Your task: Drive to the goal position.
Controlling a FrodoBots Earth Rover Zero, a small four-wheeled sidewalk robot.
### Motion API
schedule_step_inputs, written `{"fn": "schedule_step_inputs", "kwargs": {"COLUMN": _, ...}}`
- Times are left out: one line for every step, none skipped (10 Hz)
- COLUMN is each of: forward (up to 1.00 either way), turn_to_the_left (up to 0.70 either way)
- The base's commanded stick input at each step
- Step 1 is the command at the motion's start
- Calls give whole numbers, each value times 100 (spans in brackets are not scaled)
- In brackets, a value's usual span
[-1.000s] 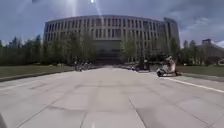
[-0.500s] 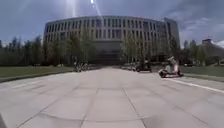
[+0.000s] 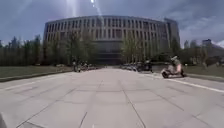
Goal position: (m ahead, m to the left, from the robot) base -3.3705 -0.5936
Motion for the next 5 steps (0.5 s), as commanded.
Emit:
{"fn": "schedule_step_inputs", "kwargs": {"forward": 50, "turn_to_the_left": 0}}
{"fn": "schedule_step_inputs", "kwargs": {"forward": 50, "turn_to_the_left": 0}}
{"fn": "schedule_step_inputs", "kwargs": {"forward": 50, "turn_to_the_left": 0}}
{"fn": "schedule_step_inputs", "kwargs": {"forward": 50, "turn_to_the_left": 3}}
{"fn": "schedule_step_inputs", "kwargs": {"forward": 50, "turn_to_the_left": 35}}
